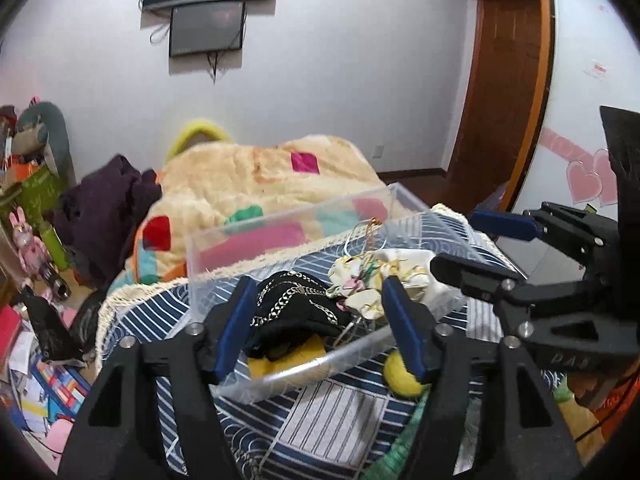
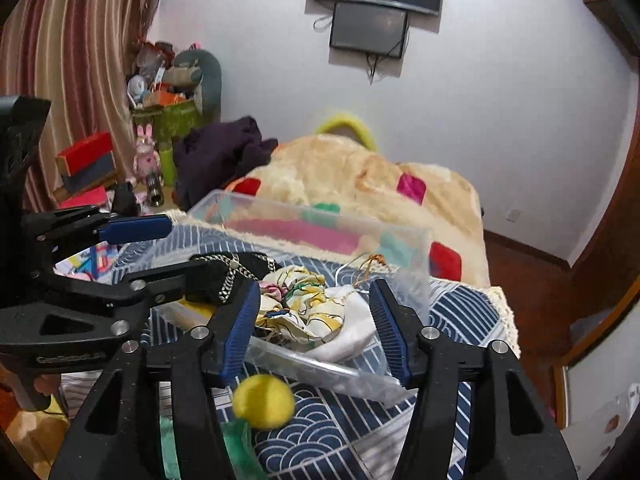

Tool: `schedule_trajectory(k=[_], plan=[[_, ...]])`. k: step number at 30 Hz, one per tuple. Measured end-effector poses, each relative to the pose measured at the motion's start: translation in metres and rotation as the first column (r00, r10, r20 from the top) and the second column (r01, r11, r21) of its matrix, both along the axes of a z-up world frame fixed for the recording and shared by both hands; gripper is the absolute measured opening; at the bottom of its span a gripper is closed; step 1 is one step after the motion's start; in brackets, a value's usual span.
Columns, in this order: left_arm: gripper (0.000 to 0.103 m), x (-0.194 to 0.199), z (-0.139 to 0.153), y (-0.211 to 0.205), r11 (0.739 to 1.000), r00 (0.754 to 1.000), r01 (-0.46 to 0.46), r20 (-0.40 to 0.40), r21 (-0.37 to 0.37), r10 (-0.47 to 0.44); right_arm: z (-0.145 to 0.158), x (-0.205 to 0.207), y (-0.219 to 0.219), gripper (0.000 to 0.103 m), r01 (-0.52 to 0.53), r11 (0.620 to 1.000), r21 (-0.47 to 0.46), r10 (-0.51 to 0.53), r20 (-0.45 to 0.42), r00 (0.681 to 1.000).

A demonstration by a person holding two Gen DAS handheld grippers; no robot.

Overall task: Organize soft objects
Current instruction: 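Lower the hat with the left tool into the box while the right tool releases the cloth there, then grasp the braided bracelet with the left tool while the right tool grasps the green knit glove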

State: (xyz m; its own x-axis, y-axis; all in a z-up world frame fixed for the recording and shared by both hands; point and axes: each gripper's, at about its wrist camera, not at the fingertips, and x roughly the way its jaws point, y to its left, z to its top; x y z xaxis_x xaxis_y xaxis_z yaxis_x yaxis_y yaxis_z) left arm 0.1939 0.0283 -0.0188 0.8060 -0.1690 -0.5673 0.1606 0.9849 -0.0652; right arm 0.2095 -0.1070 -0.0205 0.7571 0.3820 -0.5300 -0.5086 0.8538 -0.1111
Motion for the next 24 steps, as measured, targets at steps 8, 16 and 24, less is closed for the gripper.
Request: schedule_trajectory(k=[8, 16, 24], plan=[[0.09, -0.052, 0.014, 0.006, 0.999, 0.998, -0.008, 0.069, 0.039, 0.006, 0.014, -0.031, -0.02, 0.078, -0.006, 0.997, 0.076, 0.001, 0.059, 0.998], [0.093, -0.085, -0.01, 0.034, 0.997, 0.996, -0.08, 0.027, -0.002, 0.08, -0.011, -0.056, -0.029, 0.081, -0.006, 0.999, 0.045, 0.004, 0.052, 0.999], [0.093, -0.093, -0.07, 0.063, 0.987, 0.981, -0.152, -0.128, -0.046, 0.145, -0.052, -0.069, -0.027, 0.081, -0.018, 0.998, 0.053, 0.023, -0.094, 0.995]])
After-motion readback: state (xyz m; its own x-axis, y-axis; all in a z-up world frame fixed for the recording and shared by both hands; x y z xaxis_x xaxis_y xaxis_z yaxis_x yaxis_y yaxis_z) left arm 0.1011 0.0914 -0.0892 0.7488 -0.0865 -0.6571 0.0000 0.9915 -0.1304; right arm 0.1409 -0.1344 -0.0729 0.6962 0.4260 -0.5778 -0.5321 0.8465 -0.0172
